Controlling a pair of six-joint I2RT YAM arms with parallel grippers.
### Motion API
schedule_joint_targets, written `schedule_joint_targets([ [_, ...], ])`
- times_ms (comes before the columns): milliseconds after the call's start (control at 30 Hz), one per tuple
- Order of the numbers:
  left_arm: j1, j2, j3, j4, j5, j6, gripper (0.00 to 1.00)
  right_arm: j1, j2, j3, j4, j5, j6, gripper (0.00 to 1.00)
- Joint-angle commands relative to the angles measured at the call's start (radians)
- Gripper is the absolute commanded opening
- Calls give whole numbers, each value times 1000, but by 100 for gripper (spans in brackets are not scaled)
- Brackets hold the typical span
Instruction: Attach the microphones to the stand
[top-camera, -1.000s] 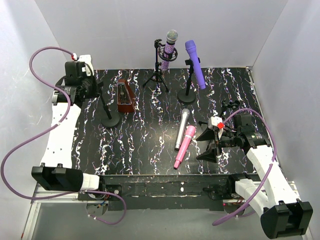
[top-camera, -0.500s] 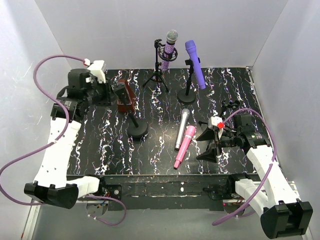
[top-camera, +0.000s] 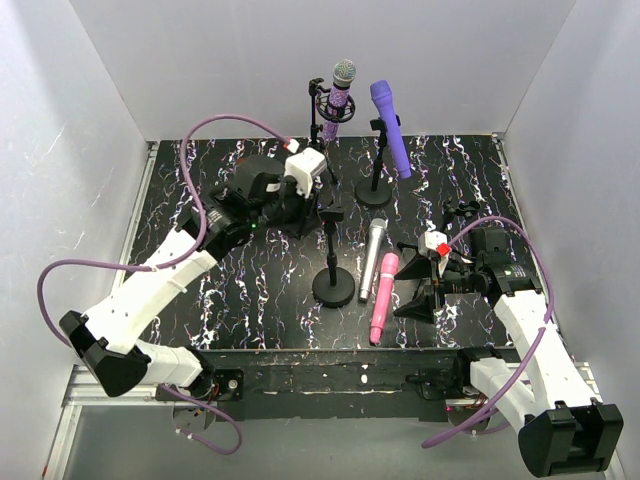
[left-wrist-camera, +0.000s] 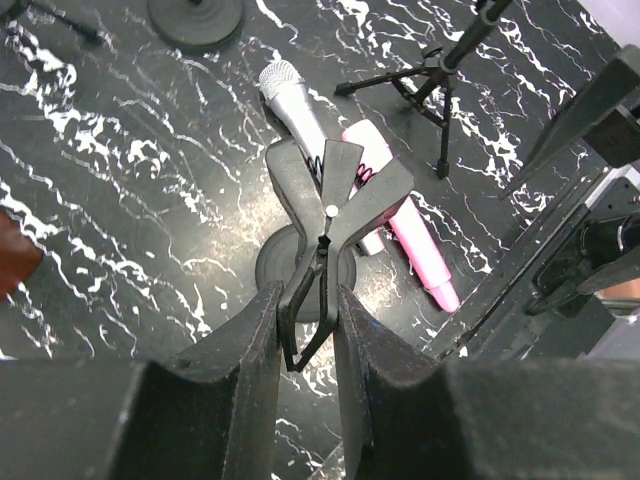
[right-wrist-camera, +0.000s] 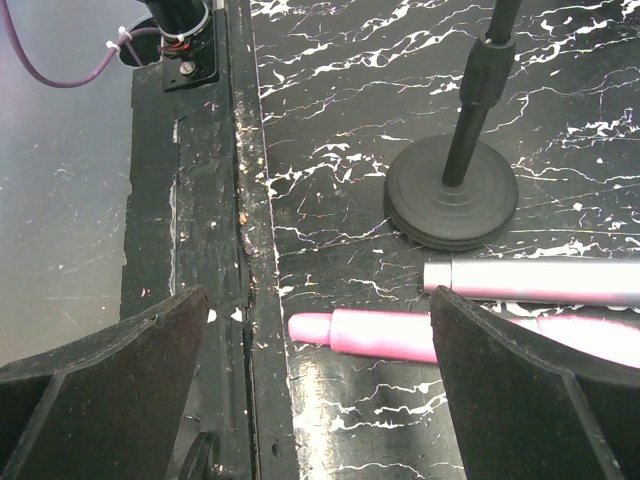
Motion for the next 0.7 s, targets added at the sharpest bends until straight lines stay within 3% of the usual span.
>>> schedule_joint_targets([
  [0, -58, -4, 7, 92, -73, 79, 0, -11, -9, -1, 18, -17, 7, 98],
  [200, -83, -9, -18, 111, -86, 111, 2, -25, -9, 1, 18, -20, 7, 98],
  [333, -86, -15, -34, 118, -80, 107, 8, -37, -9, -1, 18, -22, 10, 98],
  [667, -87, -77, -59, 155, -103, 44, 70, -62, -13, -1, -2, -10, 2, 98],
])
